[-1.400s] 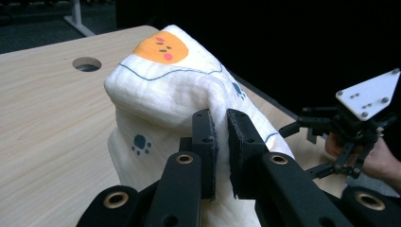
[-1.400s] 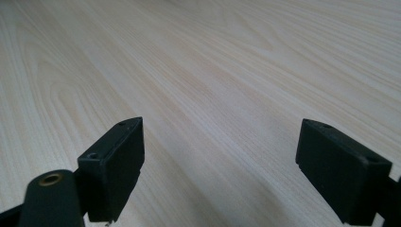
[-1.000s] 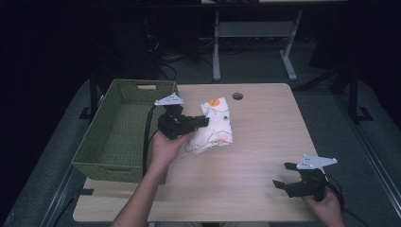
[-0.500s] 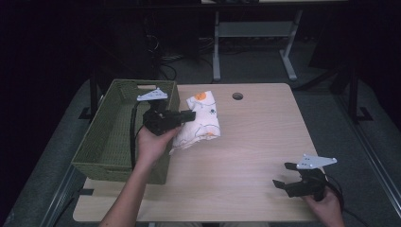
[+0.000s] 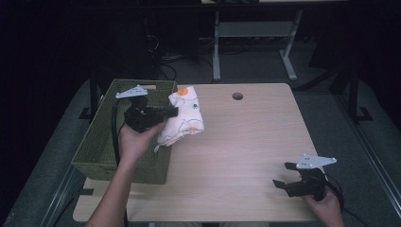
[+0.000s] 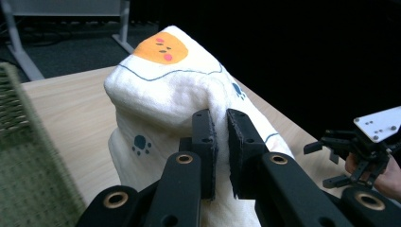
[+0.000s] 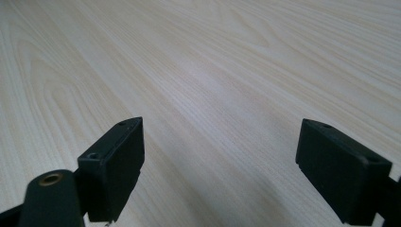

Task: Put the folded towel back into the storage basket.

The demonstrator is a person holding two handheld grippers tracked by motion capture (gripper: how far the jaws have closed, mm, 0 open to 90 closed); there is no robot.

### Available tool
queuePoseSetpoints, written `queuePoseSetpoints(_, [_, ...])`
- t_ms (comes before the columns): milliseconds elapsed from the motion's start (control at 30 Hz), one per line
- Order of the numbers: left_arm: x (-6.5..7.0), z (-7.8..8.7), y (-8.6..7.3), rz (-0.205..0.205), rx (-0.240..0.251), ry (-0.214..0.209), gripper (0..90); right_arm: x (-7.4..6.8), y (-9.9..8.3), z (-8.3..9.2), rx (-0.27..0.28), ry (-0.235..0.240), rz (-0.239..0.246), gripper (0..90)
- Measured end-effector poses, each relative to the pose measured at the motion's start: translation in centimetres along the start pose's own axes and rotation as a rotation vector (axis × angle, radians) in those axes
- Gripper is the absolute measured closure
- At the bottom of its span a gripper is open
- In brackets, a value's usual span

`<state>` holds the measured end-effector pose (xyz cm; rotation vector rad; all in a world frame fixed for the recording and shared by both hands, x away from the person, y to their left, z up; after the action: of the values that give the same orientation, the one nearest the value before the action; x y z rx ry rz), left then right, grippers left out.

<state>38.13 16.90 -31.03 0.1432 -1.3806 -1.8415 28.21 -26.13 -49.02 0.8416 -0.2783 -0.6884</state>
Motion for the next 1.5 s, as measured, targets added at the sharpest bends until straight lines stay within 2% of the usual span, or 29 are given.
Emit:
queuePoseSetpoints(367, [-2.3, 2.2, -0.2, 0.027, 0.014, 0.040, 82.5, 0.1, 0.0, 0.0, 0.001, 0.000, 0.006, 15.9])
queuePoseSetpoints(633, [-3.8, 3.9, -0.6, 0.032, 0.012, 0.067, 82.4, 0.1, -0.1, 0.0, -0.003, -0.005, 0.001, 15.9])
queuePoseSetpoints(933, [-5.7, 5.5, -1.1, 0.048, 0.002, 0.081, 82.4, 0.3, -0.2, -0.1, -0.011, -0.009, -0.010, 15.9])
queuePoseSetpoints(1500, [-8.8, 8.5, -1.8, 0.045, -0.028, 0.091, 82.3, 0.5, -0.3, -0.2, -0.024, -0.022, -0.017, 15.9])
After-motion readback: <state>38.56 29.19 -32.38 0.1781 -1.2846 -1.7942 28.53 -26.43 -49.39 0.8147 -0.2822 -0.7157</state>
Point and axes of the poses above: each handheld gripper's, and its own axes: z roughly backward along the jaws, y roughly out of its top, x roughly to its right, the point moved 5 cm from there along -z, roughly forward along the jaws, and after that the axes turned 4 degrees about z, right-handed, at the moved point
